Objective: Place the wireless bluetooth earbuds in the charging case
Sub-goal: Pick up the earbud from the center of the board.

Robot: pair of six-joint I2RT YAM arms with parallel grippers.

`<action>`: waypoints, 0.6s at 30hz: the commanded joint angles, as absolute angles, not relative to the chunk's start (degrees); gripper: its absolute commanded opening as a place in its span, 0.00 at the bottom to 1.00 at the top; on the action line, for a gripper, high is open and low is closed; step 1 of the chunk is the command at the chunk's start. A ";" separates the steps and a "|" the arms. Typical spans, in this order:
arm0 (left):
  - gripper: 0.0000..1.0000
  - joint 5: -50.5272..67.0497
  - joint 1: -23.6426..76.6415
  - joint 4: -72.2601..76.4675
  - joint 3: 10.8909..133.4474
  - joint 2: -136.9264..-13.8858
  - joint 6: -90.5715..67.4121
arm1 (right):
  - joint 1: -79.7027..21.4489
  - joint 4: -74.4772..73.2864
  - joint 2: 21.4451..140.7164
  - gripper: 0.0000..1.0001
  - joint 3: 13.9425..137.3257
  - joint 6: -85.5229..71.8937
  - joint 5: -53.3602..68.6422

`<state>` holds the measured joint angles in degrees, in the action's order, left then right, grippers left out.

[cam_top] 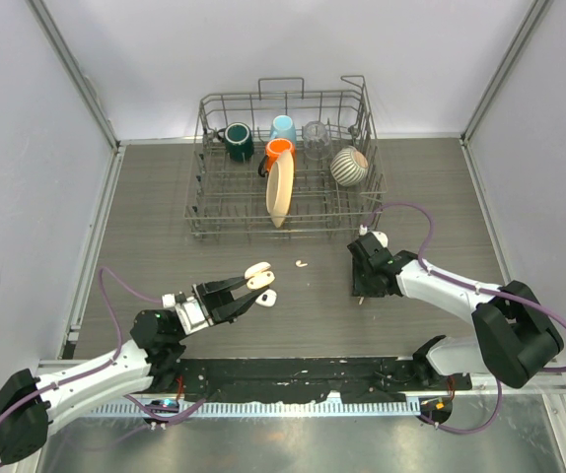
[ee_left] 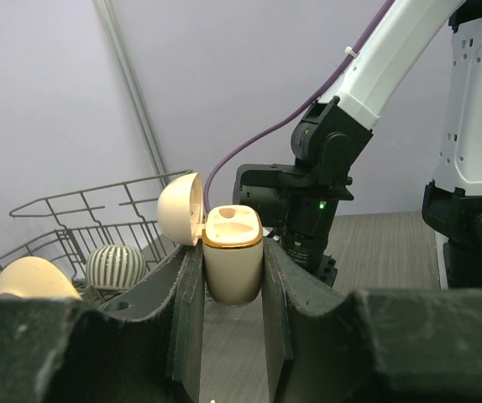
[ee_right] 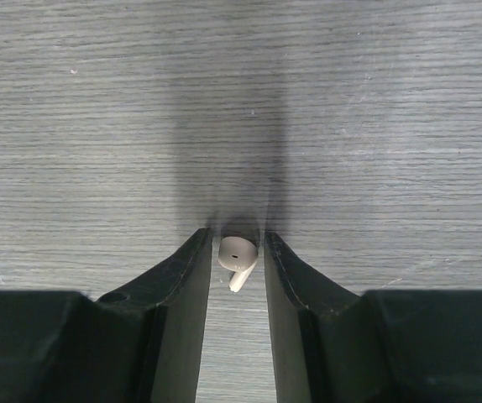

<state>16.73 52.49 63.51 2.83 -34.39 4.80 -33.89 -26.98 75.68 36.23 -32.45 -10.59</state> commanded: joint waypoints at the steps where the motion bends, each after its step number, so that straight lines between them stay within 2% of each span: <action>1: 0.00 16.88 52.73 65.92 -0.18 -34.63 5.80 | -33.75 -27.95 75.76 0.37 37.71 -33.40 -10.63; 18: 0.00 16.35 52.73 65.57 -0.35 -33.49 5.89 | -34.54 -28.65 75.76 0.36 38.14 -33.92 -11.51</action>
<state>16.71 52.49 63.48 2.83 -34.20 4.97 -34.17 -28.05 75.68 36.45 -33.15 -10.63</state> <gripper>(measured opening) 0.315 0.366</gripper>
